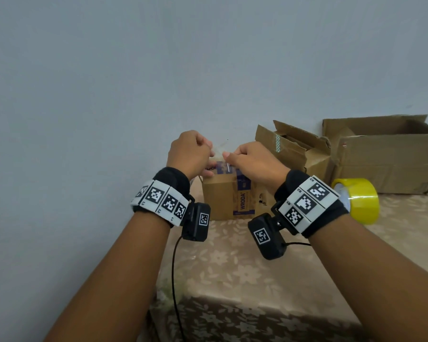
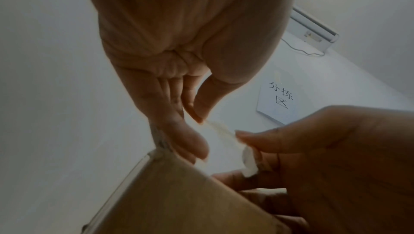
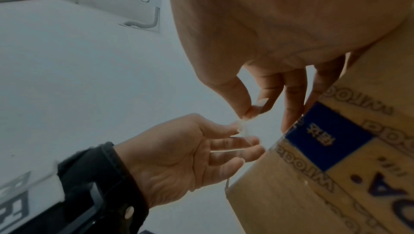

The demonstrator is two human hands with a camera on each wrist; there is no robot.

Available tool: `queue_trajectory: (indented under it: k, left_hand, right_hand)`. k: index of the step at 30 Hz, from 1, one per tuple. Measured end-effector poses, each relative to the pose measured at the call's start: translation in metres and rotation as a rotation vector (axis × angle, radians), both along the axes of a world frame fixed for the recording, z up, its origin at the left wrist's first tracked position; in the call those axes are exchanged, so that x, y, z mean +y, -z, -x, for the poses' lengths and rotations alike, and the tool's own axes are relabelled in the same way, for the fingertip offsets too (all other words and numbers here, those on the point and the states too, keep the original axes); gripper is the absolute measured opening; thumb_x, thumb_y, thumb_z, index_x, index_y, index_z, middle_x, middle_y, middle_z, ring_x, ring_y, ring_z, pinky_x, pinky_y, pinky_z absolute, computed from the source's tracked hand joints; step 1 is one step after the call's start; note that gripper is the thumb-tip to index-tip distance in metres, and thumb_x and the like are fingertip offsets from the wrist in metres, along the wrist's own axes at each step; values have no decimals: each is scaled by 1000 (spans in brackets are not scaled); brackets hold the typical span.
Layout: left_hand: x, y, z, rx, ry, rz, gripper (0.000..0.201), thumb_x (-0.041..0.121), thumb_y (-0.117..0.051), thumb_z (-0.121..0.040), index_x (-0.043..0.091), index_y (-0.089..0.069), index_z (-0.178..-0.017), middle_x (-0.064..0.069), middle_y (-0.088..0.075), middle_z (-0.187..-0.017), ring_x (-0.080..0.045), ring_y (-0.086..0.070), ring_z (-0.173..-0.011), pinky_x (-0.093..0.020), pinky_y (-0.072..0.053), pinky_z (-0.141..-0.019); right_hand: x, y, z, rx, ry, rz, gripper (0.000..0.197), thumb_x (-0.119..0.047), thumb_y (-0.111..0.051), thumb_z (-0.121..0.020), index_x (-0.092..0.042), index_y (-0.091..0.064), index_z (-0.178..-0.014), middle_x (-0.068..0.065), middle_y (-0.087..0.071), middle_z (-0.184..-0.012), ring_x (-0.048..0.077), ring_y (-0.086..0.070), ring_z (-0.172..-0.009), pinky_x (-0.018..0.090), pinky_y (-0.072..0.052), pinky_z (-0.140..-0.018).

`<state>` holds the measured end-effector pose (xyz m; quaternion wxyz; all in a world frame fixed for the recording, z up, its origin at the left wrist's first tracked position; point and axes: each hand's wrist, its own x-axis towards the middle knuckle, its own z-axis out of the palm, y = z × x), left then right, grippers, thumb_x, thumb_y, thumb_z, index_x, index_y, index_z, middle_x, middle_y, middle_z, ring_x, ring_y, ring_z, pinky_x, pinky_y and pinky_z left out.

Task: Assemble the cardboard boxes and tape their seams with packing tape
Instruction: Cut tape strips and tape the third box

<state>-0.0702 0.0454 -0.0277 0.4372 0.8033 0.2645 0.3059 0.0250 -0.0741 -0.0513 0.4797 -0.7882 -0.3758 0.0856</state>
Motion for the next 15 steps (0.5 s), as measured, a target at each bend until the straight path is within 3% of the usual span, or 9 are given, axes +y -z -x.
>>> queue_trajectory:
  k: [3, 7, 10, 12, 15]
  left_hand:
    - [0, 0, -2, -15, -25, 6, 13, 10, -48, -102, 5, -60, -102, -11, -67, -96, -22, -74, -67, -39, -65, -61]
    - [-4, -4, -2, -82, 66, 237, 14, 7, -44, -100, 2, -56, -104, -18, -67, -95, -26, -73, -70, -33, -61, -56]
    - [-6, -7, 1, -143, 130, 327, 4, 5, -48, -93, 6, -52, -93, -26, -73, -93, -31, -72, -73, -38, -63, -64]
    - [-5, -7, 2, -180, 141, 366, 4, 7, -50, -92, 5, -53, -91, -25, -74, -90, -29, -71, -73, -38, -62, -67]
    - [-1, -6, 2, -194, 131, 371, 13, 15, -60, -94, 5, -63, -103, -19, -75, -90, -24, -71, -75, -36, -62, -70]
  right_hand:
    - [0, -1, 0, -11, -22, 3, 33, -40, -59, -103, -12, -61, -84, 6, -59, -76, 17, -55, -69, 35, -45, -70]
    - [-1, 1, -3, -25, -25, -28, 28, -35, -58, -103, -15, -59, -84, 1, -61, -79, 14, -56, -73, 32, -44, -69]
    - [-3, 2, -4, -49, -32, -25, 25, -30, -57, -104, -19, -55, -81, -1, -58, -79, 13, -53, -73, 32, -42, -68]
    - [-3, 2, -2, -58, -38, -29, 24, -32, -57, -104, -20, -55, -82, 0, -61, -81, 14, -55, -75, 33, -45, -70]
    - [-3, 1, 1, -53, -35, -36, 24, -34, -57, -103, -19, -58, -85, 5, -69, -91, 19, -62, -83, 43, -52, -81]
